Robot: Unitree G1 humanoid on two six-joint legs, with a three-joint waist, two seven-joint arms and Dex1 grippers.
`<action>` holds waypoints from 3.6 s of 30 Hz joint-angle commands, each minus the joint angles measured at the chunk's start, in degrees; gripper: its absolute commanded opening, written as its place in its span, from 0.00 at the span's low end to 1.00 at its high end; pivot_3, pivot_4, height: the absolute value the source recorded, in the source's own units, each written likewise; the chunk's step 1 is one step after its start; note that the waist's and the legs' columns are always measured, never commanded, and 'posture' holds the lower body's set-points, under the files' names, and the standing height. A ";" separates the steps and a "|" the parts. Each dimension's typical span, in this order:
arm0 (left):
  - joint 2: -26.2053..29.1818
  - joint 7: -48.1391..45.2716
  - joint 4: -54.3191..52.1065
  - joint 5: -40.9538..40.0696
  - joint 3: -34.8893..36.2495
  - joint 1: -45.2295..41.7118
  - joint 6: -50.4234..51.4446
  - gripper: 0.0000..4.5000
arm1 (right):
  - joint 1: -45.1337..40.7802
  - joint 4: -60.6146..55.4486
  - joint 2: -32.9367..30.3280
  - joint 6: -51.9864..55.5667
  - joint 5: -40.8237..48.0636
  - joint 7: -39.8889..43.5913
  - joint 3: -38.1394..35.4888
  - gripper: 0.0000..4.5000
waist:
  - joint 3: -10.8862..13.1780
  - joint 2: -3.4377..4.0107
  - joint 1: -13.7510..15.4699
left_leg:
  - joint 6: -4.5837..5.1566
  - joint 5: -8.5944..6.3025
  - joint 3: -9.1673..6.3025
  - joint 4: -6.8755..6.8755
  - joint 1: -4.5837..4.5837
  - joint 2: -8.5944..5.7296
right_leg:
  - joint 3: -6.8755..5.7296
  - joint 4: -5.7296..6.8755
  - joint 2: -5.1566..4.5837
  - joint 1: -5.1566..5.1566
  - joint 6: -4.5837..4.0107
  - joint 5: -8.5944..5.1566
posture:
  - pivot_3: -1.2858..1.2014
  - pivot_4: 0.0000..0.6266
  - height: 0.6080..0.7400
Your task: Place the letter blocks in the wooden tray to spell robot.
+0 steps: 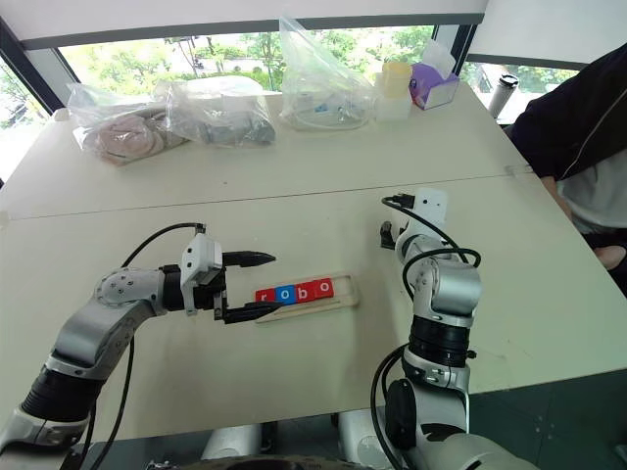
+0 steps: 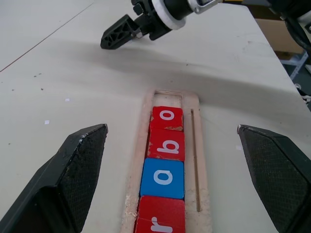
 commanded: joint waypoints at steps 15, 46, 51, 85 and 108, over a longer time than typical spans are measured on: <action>0.20 1.43 -2.17 -0.32 0.51 0.19 -0.73 1.00 | 2.64 -6.91 -2.77 10.15 4.80 2.92 0.84 0.26 | 0.00 0.00 -0.04 | 0.00 0.00 -0.03 -0.09 0.00 0.04 | -0.01 -0.03 0.03 -0.02 0.04 -0.06 | 0.52 0.24 1.00; 3.49 -5.02 -1.63 -2.03 1.96 -0.01 -2.44 1.00 | 19.24 -31.53 -38.46 12.02 28.93 36.03 11.67 0.98 | 0.12 0.10 0.07 | 0.04 -0.03 0.00 -0.11 -0.42 0.00 | -0.06 -0.81 -0.12 -0.05 0.10 -0.24 | 0.52 0.24 1.00; 3.13 -5.70 -0.35 -2.28 2.68 -0.97 -4.37 1.00 | 21.95 -22.22 -52.27 -12.31 23.22 52.21 16.71 0.98 | 0.14 0.08 0.20 | 0.08 -0.05 -0.01 -0.06 -0.76 -0.03 | -0.07 -0.84 -0.10 -0.33 0.18 -0.19 | 0.52 0.24 1.00; 3.44 -3.28 -3.27 -2.60 3.71 0.80 -3.39 1.00 | 11.43 6.30 -49.02 -54.32 7.05 75.37 27.42 0.25 | 0.16 0.08 1.31 | 0.08 -0.05 0.00 0.23 -0.72 -0.01 | -0.04 -0.57 -0.02 -0.32 0.15 0.21 | 0.52 0.24 1.00; 3.01 -0.97 -4.91 -2.47 3.71 2.03 -3.06 1.00 | 4.25 7.87 -44.55 -59.29 4.91 83.82 34.33 0.25 | 0.15 0.08 1.53 | 0.08 -0.05 -0.01 0.33 -0.65 0.00 | -0.05 -0.38 -0.02 -0.29 0.16 0.22 | 0.52 0.24 1.00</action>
